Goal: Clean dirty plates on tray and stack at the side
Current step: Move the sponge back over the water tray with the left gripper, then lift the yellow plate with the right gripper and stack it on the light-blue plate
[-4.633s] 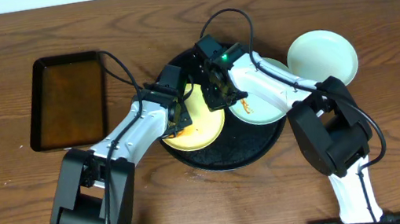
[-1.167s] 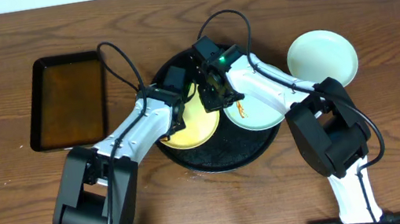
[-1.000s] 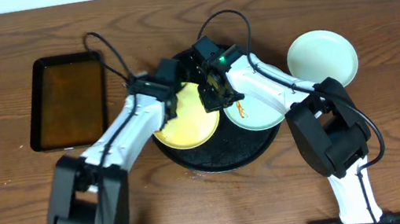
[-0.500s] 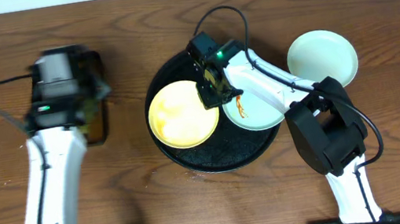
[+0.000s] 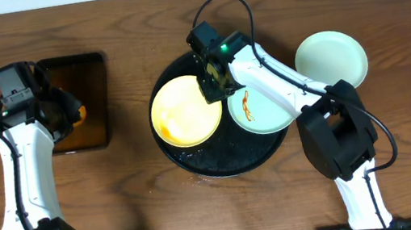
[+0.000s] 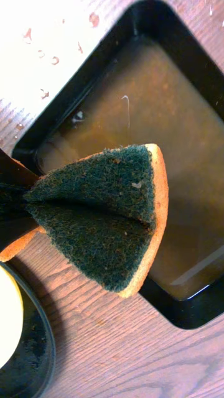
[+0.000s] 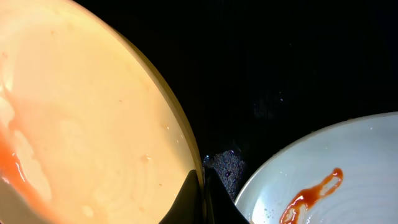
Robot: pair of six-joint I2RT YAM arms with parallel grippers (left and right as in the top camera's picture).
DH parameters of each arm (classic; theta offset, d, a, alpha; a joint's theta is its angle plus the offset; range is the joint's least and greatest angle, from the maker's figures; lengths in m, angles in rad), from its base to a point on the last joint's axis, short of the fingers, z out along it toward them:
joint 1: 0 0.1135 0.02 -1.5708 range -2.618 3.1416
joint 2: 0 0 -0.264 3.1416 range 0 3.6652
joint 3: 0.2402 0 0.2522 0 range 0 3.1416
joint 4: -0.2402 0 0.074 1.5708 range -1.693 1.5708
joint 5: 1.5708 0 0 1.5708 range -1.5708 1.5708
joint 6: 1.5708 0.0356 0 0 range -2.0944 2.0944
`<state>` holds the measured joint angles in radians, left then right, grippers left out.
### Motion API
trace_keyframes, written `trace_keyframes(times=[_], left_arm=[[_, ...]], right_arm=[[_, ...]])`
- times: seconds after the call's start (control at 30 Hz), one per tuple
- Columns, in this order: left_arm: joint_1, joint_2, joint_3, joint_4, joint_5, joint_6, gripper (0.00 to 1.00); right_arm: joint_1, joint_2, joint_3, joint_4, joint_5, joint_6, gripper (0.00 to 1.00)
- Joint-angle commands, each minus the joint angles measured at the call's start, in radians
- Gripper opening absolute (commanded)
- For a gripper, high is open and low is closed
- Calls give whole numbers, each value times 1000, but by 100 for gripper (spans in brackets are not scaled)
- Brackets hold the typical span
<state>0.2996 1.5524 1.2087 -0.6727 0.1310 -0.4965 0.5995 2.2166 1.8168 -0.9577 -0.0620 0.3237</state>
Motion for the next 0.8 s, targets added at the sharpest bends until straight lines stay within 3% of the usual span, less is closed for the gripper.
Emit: trace_keyframes(times=[0.0,0.43,0.77], left_arm=[[4,29,6,14,14,35,8],[4,90,5,15,14,52,8],[4,90,5,14,14,52,8]], right_arm=[[27,0,28,-2,51,-14,1],[90,-140,146,-98,446,-79,1],[245,-214,146,-55,932,-249,1]])
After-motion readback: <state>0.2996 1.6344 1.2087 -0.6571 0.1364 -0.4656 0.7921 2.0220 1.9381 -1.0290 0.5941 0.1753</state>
